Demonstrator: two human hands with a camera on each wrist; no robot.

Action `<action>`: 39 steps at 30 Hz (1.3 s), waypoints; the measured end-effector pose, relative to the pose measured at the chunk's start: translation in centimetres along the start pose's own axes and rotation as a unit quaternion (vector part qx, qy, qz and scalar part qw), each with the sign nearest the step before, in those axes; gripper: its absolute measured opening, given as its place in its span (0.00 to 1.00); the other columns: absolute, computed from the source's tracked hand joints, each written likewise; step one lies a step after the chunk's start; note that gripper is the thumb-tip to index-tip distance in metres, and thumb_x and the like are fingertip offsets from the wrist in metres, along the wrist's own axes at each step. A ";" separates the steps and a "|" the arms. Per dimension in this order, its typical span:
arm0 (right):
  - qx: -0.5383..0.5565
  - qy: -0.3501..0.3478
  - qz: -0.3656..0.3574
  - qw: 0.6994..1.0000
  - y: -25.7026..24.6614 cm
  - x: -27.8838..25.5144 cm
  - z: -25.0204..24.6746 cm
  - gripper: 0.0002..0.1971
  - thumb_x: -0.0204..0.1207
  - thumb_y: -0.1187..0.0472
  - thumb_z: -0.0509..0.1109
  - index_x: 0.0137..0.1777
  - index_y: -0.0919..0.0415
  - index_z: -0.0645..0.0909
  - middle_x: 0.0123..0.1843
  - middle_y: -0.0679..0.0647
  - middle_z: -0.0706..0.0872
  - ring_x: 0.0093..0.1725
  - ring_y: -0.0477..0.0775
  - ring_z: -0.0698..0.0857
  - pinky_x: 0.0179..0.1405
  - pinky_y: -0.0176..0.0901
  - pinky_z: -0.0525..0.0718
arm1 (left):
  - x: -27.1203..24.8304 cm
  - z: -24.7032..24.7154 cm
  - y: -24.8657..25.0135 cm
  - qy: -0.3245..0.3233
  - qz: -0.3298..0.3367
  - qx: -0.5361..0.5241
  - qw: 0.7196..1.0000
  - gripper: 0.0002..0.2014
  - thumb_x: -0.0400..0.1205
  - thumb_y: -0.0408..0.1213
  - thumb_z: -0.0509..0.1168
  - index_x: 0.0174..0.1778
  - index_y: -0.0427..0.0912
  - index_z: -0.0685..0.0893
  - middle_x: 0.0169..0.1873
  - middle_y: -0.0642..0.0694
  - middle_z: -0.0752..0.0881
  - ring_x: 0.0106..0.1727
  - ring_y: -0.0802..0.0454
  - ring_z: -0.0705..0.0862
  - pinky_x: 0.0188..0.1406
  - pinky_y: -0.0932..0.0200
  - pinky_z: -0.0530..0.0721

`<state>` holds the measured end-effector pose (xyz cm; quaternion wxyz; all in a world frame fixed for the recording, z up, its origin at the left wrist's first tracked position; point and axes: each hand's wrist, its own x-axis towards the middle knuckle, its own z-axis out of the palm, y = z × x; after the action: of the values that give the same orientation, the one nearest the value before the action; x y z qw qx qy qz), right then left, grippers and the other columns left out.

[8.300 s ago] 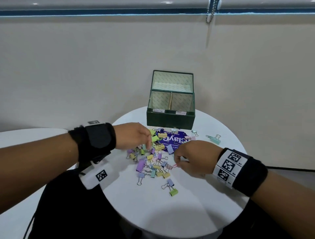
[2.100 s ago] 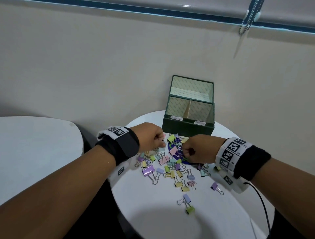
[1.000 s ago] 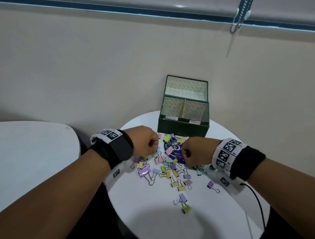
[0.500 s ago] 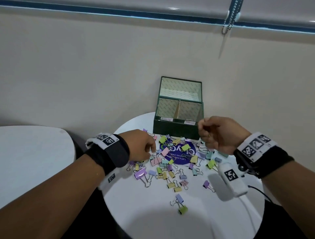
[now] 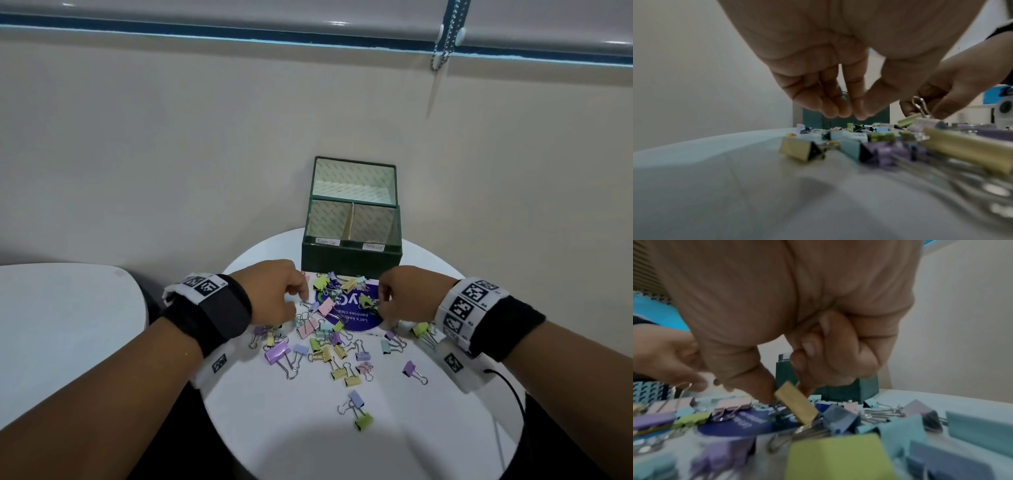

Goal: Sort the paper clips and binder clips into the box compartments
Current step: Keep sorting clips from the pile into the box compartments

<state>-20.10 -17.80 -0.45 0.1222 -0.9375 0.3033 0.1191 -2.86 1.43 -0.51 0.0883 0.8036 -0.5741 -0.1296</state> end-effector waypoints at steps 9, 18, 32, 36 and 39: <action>-0.020 0.064 -0.022 0.997 1.6 -0.6 -1.8 0.02 0.80 0.56 0.69 0.50 0.50 0.83 0.44 0.46 0.85 0.43 0.47 0.83 0.37 0.34 0.78 | -0.1 0.5 0.8 -0.076 0.032 -0.016 0.996 0.13 0.75 0.52 0.75 0.53 0.55 0.89 0.50 0.59 0.84 0.52 0.59 0.83 0.55 0.59 0.84; -0.101 -0.020 -0.074 0.992 -0.8 -0.5 0.2 0.12 0.76 0.55 0.76 0.59 0.50 0.84 0.56 0.49 0.87 0.56 0.52 0.84 0.54 0.43 0.87 | 0.0 0.2 0.1 0.016 0.024 -0.037 0.999 0.04 0.77 0.45 0.70 0.39 0.51 0.84 0.37 0.56 0.85 0.41 0.56 0.82 0.44 0.58 0.85; -0.109 -0.063 -0.043 0.991 -1.4 -0.1 0.2 0.12 0.73 0.55 0.78 0.55 0.56 0.88 0.51 0.50 0.90 0.51 0.50 0.86 0.46 0.37 0.84 | 0.1 0.4 0.3 0.027 0.036 -0.039 0.998 0.06 0.76 0.47 0.73 0.47 0.59 0.84 0.43 0.59 0.86 0.45 0.59 0.84 0.51 0.56 0.86; -0.125 -0.066 -0.040 0.989 -2.0 -0.4 0.5 0.15 0.75 0.50 0.76 0.57 0.56 0.84 0.51 0.50 0.88 0.51 0.51 0.86 0.46 0.37 0.84 | 0.7 -0.1 -0.8 0.124 -0.032 -0.010 0.992 0.15 0.81 0.51 0.67 0.63 0.55 0.82 0.50 0.58 0.82 0.48 0.56 0.81 0.55 0.57 0.81; -0.089 -0.029 -0.058 0.994 -2.2 -0.7 -1.1 0.03 0.78 0.56 0.72 0.48 0.53 0.82 0.44 0.49 0.86 0.41 0.47 0.84 0.37 0.33 0.80 | 0.8 0.0 -1.1 0.119 -0.045 0.009 0.992 0.11 0.82 0.49 0.66 0.58 0.55 0.83 0.52 0.55 0.79 0.51 0.53 0.80 0.56 0.56 0.80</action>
<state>-19.12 -16.02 1.13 0.0539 -0.9568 0.2325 0.1659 -1.57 1.01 -0.89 0.1428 0.8390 -0.5241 -0.0312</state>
